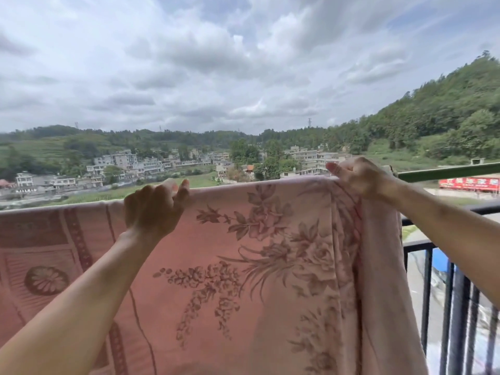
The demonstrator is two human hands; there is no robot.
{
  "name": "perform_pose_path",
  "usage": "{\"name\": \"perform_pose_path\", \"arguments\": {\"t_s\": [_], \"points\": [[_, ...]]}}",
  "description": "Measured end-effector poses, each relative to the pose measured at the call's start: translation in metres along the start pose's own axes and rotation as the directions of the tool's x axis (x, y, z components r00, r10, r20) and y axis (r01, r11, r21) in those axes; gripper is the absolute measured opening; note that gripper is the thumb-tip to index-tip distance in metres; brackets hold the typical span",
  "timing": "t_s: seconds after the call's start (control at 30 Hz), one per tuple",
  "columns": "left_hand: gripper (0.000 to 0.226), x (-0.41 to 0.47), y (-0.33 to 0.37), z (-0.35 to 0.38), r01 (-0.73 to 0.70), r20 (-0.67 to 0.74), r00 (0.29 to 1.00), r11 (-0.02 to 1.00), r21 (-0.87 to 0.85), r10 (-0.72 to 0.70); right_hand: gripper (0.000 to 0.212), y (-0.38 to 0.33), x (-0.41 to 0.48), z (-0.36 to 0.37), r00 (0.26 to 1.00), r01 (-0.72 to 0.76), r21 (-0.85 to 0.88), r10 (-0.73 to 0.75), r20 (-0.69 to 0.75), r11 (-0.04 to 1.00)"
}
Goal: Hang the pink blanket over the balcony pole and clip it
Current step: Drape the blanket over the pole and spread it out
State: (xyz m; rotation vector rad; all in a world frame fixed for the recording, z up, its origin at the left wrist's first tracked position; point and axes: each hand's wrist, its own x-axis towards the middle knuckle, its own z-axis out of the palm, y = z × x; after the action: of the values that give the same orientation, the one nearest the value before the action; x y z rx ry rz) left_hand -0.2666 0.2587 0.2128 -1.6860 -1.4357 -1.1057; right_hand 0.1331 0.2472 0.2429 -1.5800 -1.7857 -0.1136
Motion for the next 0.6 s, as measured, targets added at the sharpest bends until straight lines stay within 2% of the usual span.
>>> {"name": "perform_pose_path", "arguments": {"t_s": [0.03, 0.1, 0.13, 0.2, 0.27, 0.37, 0.47, 0.53, 0.6], "points": [[0.056, 0.0, -0.001, 0.001, -0.003, -0.003, 1.0, 1.0, 0.006, 0.003, 0.072, 0.01, -0.005, 0.002, 0.999, -0.012, -0.057, 0.009, -0.051, 0.998], [0.053, 0.0, 0.003, 0.001, -0.006, 0.006, 1.0, 1.0, 0.016, 0.006, 0.067, 0.032, -0.006, -0.005, 0.978, -0.077, -0.171, 0.042, -0.202, 0.982], [0.05, 0.0, 0.007, 0.002, -0.005, 0.012, 1.0, 1.0, 0.019, 0.005, 0.064, 0.041, -0.004, -0.011, 0.968, -0.115, -0.164, 0.074, -0.238, 0.98], [0.045, 0.001, 0.013, 0.002, 0.01, 0.011, 1.0, 1.0, 0.023, -0.011, 0.061, 0.052, 0.001, -0.026, 0.961, -0.191, -0.101, 0.165, -0.222, 0.976], [0.044, 0.001, 0.015, -0.001, 0.058, 0.029, 0.998, 0.998, 0.034, -0.059, 0.057, 0.055, 0.004, -0.035, 0.963, -0.218, -0.118, 0.194, -0.188, 0.969], [0.034, -0.002, 0.026, -0.005, 0.118, 0.033, 0.993, 0.992, -0.043, -0.117, 0.049, 0.042, -0.003, -0.023, 0.984, -0.079, -0.117, 0.058, -0.169, 0.99], [0.041, -0.008, 0.08, 0.0, -0.088, -0.024, 0.996, 0.98, -0.18, 0.085, 0.053, 0.028, -0.01, 0.002, 0.979, 0.055, -0.082, -0.07, -0.192, 0.995], [0.052, -0.01, 0.124, 0.008, -0.207, 0.047, 0.973, 0.947, -0.244, 0.225, 0.052, 0.026, -0.013, 0.008, 0.975, 0.084, -0.078, -0.098, -0.198, 0.993], [0.056, -0.009, 0.149, 0.018, -0.239, 0.109, 0.957, 0.942, -0.236, 0.27, 0.052, 0.037, -0.013, 0.004, 0.973, 0.116, -0.071, -0.128, -0.191, 0.991]]}}
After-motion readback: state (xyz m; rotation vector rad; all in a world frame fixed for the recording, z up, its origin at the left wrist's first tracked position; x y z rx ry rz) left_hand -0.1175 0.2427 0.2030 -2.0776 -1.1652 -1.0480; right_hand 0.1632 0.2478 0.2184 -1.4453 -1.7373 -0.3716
